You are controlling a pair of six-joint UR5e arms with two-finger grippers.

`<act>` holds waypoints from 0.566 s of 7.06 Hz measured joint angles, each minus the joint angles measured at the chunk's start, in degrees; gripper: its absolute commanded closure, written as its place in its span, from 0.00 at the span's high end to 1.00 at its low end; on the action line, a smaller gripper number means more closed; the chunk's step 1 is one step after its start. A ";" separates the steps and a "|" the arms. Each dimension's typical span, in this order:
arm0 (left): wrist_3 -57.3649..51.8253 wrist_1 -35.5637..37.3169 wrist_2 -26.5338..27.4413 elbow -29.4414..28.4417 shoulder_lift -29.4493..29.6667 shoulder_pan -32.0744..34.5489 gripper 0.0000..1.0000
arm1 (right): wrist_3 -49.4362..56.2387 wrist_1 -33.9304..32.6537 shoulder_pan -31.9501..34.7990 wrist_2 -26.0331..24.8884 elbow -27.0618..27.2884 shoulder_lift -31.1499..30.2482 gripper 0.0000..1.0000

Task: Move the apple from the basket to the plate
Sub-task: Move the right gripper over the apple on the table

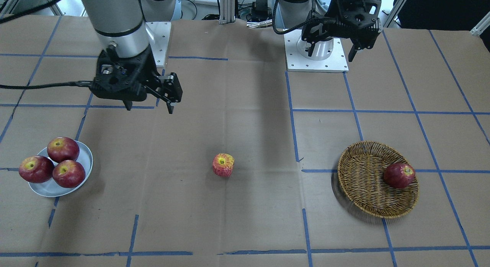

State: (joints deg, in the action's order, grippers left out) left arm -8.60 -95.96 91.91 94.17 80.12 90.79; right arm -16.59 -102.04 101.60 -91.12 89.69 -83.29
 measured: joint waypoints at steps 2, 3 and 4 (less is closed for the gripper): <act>-0.01 0.00 0.01 0.34 -0.31 -0.19 0.99 | -7.07 -5.58 6.24 -0.37 -1.02 5.56 1.00; 0.01 -0.01 0.23 0.27 -0.32 -0.27 0.99 | -9.26 -9.11 8.41 -0.58 -1.11 8.53 1.00; 0.10 -0.02 0.48 0.21 -0.19 -0.29 0.99 | -10.40 -12.44 9.92 -0.72 -0.98 11.60 1.00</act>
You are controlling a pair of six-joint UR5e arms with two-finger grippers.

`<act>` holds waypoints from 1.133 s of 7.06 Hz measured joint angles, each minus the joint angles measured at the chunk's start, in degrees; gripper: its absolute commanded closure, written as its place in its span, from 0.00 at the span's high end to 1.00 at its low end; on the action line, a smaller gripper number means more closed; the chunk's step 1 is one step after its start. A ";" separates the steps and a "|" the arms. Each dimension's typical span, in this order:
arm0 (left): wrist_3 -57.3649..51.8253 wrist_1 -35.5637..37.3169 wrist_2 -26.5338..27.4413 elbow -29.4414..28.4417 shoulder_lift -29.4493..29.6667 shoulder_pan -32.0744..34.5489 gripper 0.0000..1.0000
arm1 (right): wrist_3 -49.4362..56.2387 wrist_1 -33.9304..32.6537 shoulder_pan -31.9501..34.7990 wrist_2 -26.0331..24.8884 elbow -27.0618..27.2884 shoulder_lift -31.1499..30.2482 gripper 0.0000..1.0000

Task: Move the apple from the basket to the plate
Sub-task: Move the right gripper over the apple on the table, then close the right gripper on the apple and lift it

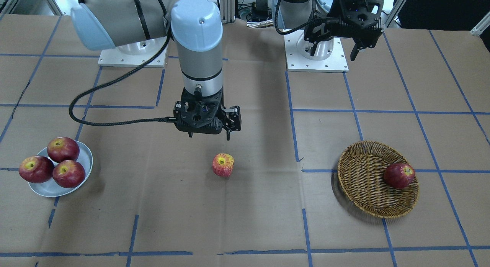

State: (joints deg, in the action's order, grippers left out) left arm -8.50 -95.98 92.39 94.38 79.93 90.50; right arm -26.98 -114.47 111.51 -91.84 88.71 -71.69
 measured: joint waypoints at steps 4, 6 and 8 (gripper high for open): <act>0.77 0.00 -0.41 -0.02 0.65 0.10 0.99 | -0.16 -6.14 1.31 0.16 3.41 6.67 1.00; 0.85 0.00 -0.47 0.11 0.59 0.11 0.99 | -0.30 -11.94 1.34 0.08 5.20 9.40 1.00; 0.86 0.00 -0.55 0.20 0.48 0.11 0.99 | -0.39 -13.86 1.40 0.06 5.84 11.70 1.00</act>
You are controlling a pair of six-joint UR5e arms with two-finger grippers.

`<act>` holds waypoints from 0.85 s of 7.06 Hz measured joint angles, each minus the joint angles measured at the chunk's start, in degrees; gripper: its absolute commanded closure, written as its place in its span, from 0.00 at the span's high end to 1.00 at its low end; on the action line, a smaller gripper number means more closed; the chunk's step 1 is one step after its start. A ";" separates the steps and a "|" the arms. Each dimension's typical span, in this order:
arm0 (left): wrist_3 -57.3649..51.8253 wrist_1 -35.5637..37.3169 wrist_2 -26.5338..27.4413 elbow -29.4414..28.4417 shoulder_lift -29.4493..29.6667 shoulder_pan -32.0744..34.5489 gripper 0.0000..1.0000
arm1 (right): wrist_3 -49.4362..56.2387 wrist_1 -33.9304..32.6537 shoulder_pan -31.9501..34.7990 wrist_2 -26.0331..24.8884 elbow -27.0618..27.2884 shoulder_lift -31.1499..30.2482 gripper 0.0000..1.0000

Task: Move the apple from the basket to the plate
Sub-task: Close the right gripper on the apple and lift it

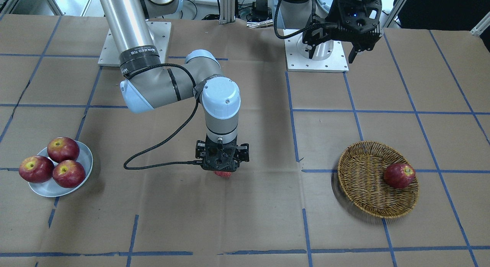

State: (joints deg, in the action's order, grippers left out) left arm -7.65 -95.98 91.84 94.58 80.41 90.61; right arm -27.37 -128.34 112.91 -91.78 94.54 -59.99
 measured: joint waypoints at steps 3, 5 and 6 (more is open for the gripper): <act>0.00 0.00 -0.06 0.14 -0.18 0.00 0.99 | -0.45 -2.49 0.02 -0.02 1.80 0.81 0.76; 0.00 0.00 -0.08 0.16 -0.22 0.00 0.99 | -0.51 -3.76 -0.04 -0.10 1.98 0.90 0.62; 0.00 0.00 -0.08 0.16 -0.22 0.00 0.99 | -0.49 -3.88 -0.07 -0.09 1.97 0.92 0.60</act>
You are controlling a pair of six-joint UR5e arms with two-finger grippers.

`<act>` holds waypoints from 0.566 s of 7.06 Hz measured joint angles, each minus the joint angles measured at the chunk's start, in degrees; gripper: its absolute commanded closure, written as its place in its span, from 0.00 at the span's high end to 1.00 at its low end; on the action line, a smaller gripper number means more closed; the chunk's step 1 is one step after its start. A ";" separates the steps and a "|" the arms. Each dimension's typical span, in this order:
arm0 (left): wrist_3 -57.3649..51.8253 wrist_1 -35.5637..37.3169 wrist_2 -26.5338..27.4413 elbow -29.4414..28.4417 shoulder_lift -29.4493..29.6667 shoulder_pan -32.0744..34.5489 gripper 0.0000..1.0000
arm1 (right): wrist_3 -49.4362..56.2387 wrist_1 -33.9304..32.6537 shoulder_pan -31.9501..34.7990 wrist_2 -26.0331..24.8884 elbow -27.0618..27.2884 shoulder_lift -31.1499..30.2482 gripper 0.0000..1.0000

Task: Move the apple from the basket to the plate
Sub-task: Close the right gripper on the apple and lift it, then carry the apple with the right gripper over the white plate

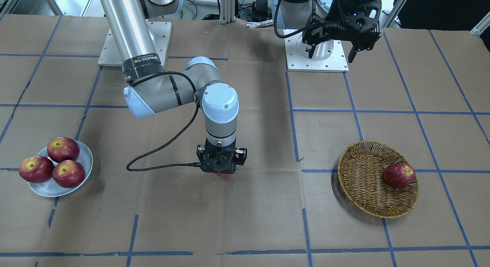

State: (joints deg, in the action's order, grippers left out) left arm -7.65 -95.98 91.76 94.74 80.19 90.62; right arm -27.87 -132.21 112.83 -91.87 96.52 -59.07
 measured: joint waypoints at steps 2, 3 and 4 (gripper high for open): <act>0.00 -0.06 0.00 0.00 0.02 -0.03 0.99 | 0.09 0.20 -0.23 -0.13 -0.44 -0.69 0.60; 0.00 -0.08 0.00 0.00 0.04 -0.03 0.99 | 0.47 1.21 -0.78 -0.16 -0.84 -2.28 0.60; 0.00 -0.07 0.00 0.00 0.05 -0.02 0.99 | 1.74 3.77 -2.07 -0.18 -1.10 -5.36 0.60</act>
State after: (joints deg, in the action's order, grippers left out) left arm -7.65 -96.04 91.76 94.75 80.24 90.60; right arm -26.12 -128.44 110.77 -92.05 95.42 -64.43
